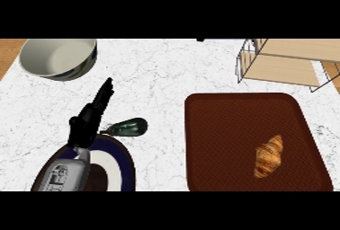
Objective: Pick the cupcake from the tray and place it in the tiered shelf
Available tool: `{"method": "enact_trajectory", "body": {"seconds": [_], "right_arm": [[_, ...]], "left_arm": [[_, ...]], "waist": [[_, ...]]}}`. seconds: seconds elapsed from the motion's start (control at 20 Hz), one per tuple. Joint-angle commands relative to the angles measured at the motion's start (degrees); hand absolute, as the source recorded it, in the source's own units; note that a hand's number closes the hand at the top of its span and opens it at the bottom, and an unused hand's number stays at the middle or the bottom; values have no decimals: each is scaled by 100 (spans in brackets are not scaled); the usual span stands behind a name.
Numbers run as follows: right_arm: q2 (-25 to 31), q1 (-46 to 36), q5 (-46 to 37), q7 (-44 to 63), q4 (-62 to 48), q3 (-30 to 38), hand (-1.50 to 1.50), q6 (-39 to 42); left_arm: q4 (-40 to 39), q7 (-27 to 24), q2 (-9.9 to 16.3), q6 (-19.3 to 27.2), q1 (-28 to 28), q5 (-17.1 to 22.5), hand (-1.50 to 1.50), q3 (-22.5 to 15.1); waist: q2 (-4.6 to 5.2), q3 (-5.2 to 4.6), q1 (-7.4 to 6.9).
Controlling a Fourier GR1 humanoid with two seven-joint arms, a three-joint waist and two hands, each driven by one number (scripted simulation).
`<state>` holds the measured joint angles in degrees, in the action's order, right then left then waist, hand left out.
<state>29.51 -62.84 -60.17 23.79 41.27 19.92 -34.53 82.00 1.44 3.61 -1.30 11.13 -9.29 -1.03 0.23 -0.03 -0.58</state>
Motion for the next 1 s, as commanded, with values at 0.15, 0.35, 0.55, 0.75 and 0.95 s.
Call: {"method": "enact_trajectory", "body": {"seconds": [0.15, 0.35, 0.55, 0.75, 0.95], "right_arm": [[116, 309, 194, 266, 402, 61, -150, 35], [20, 30, 673, -66, 87, 327, -150, -337], [-211, 419, 1136, -3, 1147, 189, -150, 197], [155, 67, 1624, -271, 745, 444, -150, 477], [104, -61, 1582, 410, 1456, 409, -150, 391]], "left_arm": [[103, -66, -129, 158, -202, -124, 0, -99], [35, 149, 163, -175, 152, 91, 0, 121], [6, 86, -10, -31, 14, 3, 0, 19], [88, 10, 37, -120, -92, 132, 0, 104], [-25, -10, 114, -116, 25, 128, 0, 202]], "waist": [[-28, 3, 29], [5, 6, -34], [-31, 2, 58], [-11, 4, 1], [-34, 0, 46]]}}
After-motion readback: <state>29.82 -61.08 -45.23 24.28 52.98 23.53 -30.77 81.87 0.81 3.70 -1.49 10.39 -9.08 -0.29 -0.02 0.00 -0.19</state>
